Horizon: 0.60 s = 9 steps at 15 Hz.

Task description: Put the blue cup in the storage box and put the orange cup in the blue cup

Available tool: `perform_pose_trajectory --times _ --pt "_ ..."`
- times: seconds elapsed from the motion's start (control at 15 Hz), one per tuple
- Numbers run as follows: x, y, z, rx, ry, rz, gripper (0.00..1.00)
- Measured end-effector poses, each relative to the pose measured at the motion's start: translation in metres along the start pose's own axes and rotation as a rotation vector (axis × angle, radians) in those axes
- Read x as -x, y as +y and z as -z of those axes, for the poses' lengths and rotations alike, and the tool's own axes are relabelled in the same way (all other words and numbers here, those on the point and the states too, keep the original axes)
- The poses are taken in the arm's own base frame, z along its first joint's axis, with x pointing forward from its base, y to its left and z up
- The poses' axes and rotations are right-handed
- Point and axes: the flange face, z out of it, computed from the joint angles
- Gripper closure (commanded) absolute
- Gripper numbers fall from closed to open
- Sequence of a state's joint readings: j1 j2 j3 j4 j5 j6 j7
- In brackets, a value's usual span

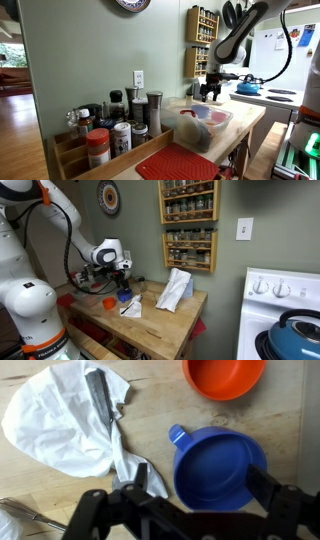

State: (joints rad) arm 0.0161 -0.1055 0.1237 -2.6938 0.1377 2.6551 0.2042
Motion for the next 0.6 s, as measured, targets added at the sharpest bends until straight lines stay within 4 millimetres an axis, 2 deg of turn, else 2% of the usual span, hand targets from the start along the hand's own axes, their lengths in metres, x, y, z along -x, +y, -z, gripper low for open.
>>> perform_pose_trajectory --times 0.07,0.13,0.27,0.33,0.6 --pt "-0.002 0.0 -0.004 -0.001 0.007 0.004 0.0" --pt "-0.004 0.0 -0.008 -0.001 0.012 0.006 0.06" --pt "-0.008 0.002 -0.015 0.0 0.016 0.01 0.29" --pt "-0.01 0.003 -0.019 0.001 0.015 0.011 0.31" --pt "-0.017 0.005 -0.032 0.009 0.001 0.017 0.64"
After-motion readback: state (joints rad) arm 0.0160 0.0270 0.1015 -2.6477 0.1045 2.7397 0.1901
